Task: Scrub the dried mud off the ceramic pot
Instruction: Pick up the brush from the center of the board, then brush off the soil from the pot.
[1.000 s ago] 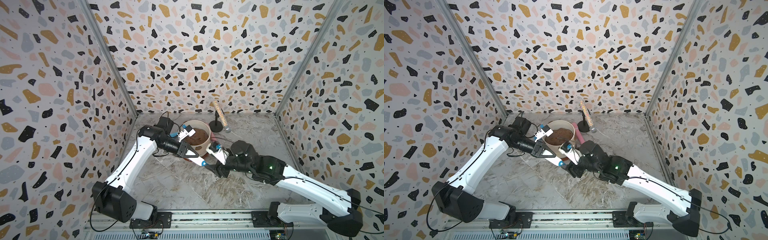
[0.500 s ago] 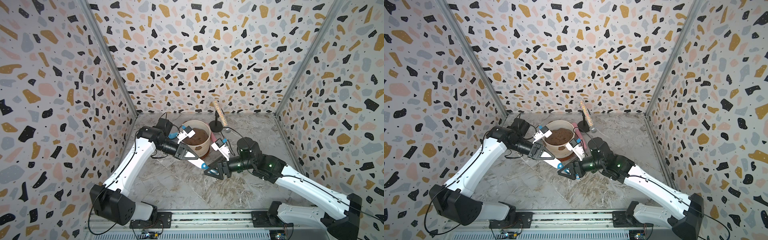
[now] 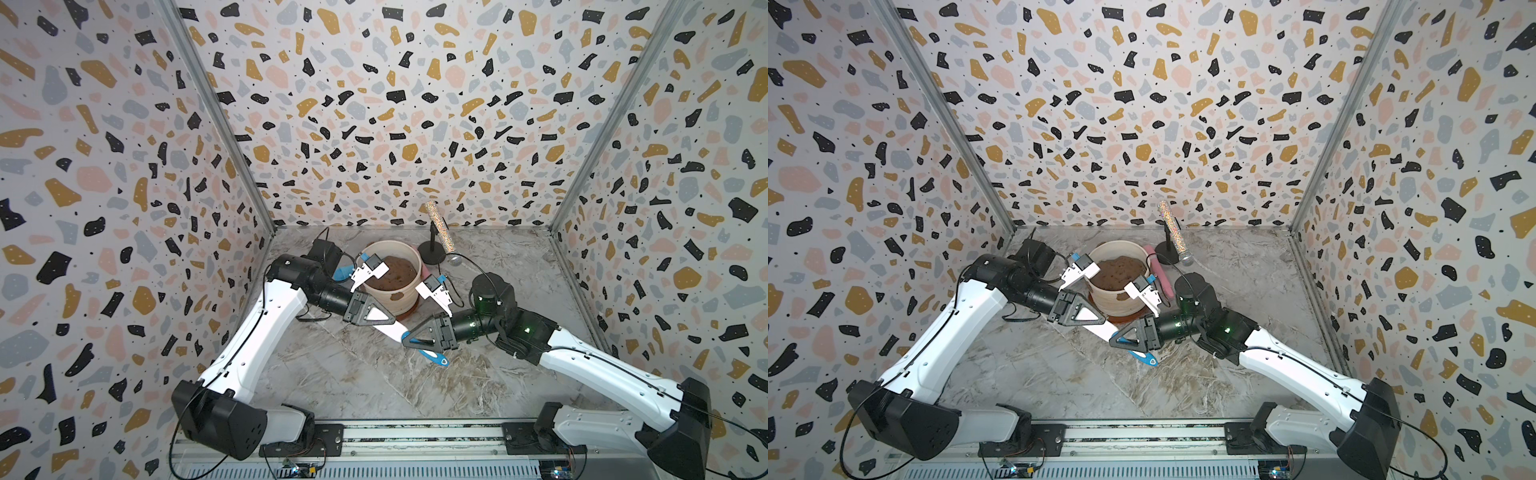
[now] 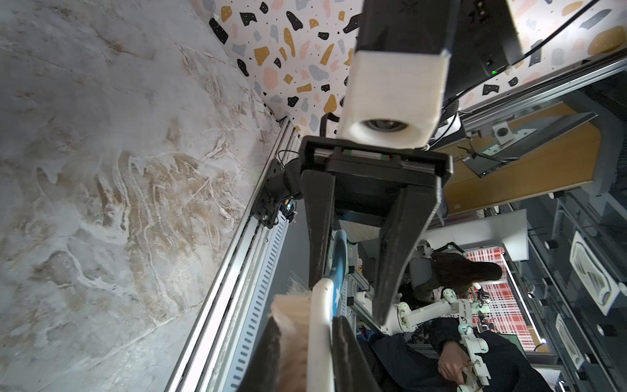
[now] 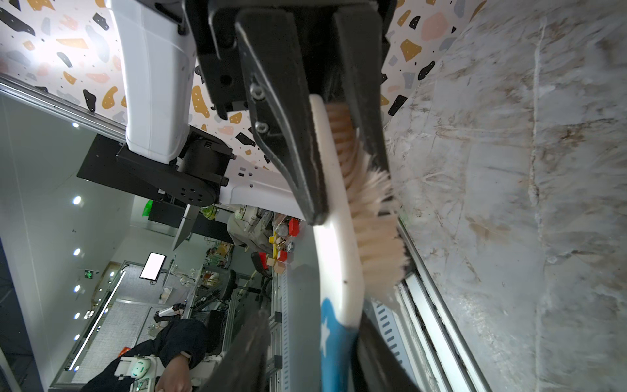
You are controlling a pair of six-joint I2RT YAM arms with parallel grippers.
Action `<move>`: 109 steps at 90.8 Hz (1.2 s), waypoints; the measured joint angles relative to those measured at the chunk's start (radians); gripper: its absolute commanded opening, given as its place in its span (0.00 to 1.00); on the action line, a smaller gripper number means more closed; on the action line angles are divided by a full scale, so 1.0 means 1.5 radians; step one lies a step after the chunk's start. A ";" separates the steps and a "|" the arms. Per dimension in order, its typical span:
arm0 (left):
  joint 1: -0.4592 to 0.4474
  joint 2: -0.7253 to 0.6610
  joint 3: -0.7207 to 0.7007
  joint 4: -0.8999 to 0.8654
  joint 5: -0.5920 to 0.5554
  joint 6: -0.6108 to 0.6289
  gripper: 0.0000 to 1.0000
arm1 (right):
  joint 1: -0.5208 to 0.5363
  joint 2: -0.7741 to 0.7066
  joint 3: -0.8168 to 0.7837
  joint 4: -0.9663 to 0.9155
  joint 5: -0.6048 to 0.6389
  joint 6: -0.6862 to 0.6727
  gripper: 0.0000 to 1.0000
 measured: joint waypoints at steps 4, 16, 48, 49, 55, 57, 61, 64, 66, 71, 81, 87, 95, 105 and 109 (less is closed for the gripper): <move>0.000 0.000 0.001 -0.003 0.002 0.004 0.00 | -0.001 0.000 0.000 0.001 -0.004 0.006 0.35; 0.000 0.000 0.002 -0.013 0.003 0.014 0.00 | -0.002 0.003 0.000 0.004 -0.017 0.022 0.32; 0.000 0.000 0.009 -0.022 0.003 0.036 0.33 | -0.006 0.006 -0.021 0.036 -0.018 0.065 0.00; 0.000 0.000 0.009 -0.022 0.003 0.036 0.39 | -0.006 0.006 -0.021 0.037 -0.019 0.065 0.00; 0.000 0.000 0.009 -0.024 -0.001 0.040 0.75 | -0.008 0.005 -0.022 0.042 -0.019 0.054 0.00; 0.000 0.000 0.008 -0.023 -0.003 0.040 0.85 | -0.010 0.004 -0.022 0.038 -0.021 0.049 0.00; 0.000 0.000 0.008 -0.022 -0.008 0.041 0.99 | -0.017 0.000 -0.021 0.019 -0.023 0.028 0.00; 0.001 -0.001 0.008 -0.021 -0.014 0.041 1.00 | -0.021 -0.004 -0.019 -0.012 -0.023 0.002 0.00; 0.002 -0.001 0.008 -0.021 -0.019 0.039 1.00 | -0.025 -0.007 -0.016 -0.044 -0.020 -0.024 0.00; 0.006 -0.001 0.008 -0.017 -0.038 0.033 1.00 | -0.034 -0.011 0.001 -0.134 -0.004 -0.096 0.00; 0.027 -0.003 0.008 0.014 -0.110 0.005 1.00 | -0.043 -0.009 0.066 -0.341 0.080 -0.303 0.00; 0.053 -0.003 0.008 0.036 -0.166 -0.017 1.00 | -0.043 0.000 0.112 -0.441 0.150 -0.428 0.00; 0.101 -0.003 0.003 0.062 -0.232 -0.042 1.00 | -0.043 0.027 0.165 -0.532 0.244 -0.578 0.00; 0.165 -0.003 -0.013 0.090 -0.320 -0.072 1.00 | -0.043 0.095 0.220 -0.603 0.353 -0.732 0.00; 0.185 -0.003 -0.023 0.100 -0.366 -0.084 1.00 | -0.043 0.132 0.243 -0.626 0.389 -0.785 0.00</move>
